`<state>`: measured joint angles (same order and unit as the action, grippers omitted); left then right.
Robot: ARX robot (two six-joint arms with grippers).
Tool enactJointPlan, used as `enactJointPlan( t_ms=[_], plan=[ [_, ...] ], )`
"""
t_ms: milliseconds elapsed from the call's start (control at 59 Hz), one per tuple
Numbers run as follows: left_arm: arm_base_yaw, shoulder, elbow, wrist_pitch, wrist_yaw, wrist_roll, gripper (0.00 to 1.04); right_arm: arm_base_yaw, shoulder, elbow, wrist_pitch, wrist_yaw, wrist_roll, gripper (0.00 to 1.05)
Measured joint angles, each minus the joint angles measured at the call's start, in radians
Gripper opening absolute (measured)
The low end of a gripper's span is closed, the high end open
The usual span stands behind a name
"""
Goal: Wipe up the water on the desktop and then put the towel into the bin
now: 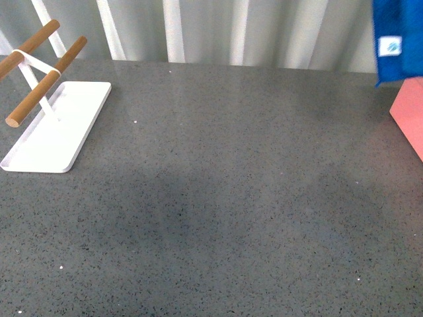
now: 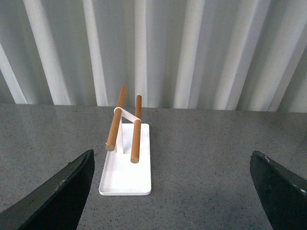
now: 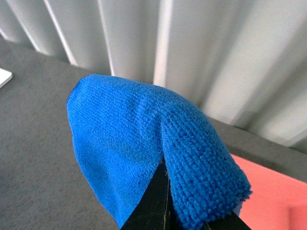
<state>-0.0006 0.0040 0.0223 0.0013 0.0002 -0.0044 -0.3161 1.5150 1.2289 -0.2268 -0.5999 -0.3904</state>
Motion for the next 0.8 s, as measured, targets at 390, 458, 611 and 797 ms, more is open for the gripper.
enactJointPlan(
  t_ms=[390, 458, 611, 797],
  plan=[
    [0.000, 0.000, 0.000, 0.000, 0.000, 0.000, 0.98, -0.289, -0.037, -0.044, -0.040, -0.099, -0.020, 0.03],
    [0.000, 0.000, 0.000, 0.000, 0.000, 0.000, 0.98, -0.312, -0.029, -0.071, -0.039, -0.098, -0.033, 0.03],
    [0.000, 0.000, 0.000, 0.000, 0.000, 0.000, 0.98, -0.332, 0.026, -0.104, -0.013, -0.078, -0.052, 0.03],
    [0.000, 0.000, 0.000, 0.000, 0.000, 0.000, 0.98, -0.341, 0.105, -0.104, 0.026, -0.021, -0.061, 0.03]
  ],
)
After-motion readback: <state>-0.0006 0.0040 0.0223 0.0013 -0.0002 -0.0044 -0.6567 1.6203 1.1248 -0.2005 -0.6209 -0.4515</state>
